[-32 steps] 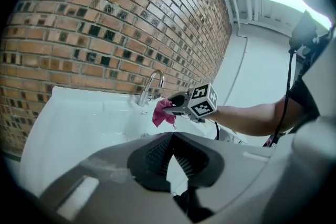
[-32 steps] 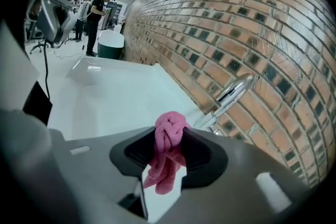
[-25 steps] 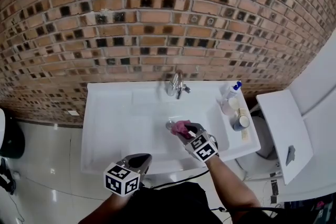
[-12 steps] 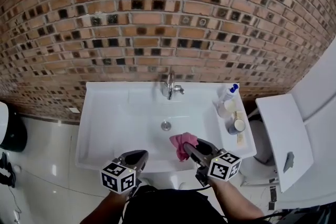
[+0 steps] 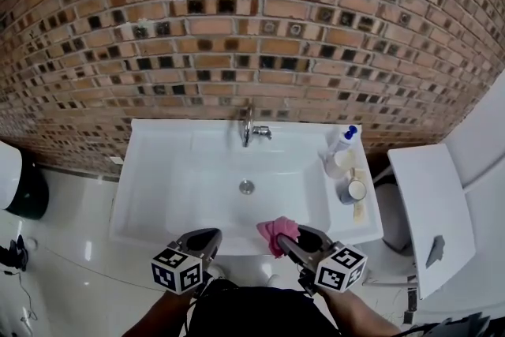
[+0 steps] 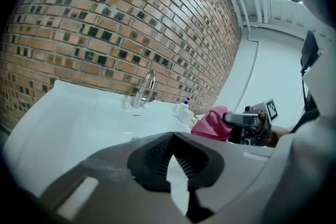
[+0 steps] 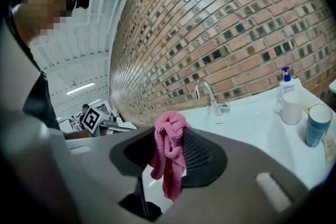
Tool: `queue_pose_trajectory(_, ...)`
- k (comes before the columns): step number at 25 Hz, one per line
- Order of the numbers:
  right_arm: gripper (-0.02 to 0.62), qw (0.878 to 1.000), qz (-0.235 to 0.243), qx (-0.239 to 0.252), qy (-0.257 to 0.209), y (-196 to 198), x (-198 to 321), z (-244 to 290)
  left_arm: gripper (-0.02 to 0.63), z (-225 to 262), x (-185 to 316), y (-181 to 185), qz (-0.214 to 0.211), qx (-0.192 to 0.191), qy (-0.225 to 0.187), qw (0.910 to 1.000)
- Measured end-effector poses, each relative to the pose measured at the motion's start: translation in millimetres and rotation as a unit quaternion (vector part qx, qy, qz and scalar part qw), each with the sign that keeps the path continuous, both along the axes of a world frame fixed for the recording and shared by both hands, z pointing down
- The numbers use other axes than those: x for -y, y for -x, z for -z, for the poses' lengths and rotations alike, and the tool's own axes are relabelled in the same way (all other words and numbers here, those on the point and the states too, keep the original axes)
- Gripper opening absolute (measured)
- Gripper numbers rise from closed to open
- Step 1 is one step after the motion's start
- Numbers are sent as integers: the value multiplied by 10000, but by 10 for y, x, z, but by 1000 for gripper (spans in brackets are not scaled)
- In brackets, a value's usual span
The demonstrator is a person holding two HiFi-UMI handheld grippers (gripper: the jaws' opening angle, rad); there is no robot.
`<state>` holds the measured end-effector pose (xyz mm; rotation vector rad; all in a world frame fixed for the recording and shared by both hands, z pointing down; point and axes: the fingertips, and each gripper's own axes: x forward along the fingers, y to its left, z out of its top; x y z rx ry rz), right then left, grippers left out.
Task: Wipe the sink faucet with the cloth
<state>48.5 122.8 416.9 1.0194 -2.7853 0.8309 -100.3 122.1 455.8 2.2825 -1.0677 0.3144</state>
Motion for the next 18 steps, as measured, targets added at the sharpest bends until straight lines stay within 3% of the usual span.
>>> queue_pose_trajectory(18, 140, 9997, -142, 53, 216, -195, -185, -212, 4, -24, -100, -194, -268, 222, 130, 9993)
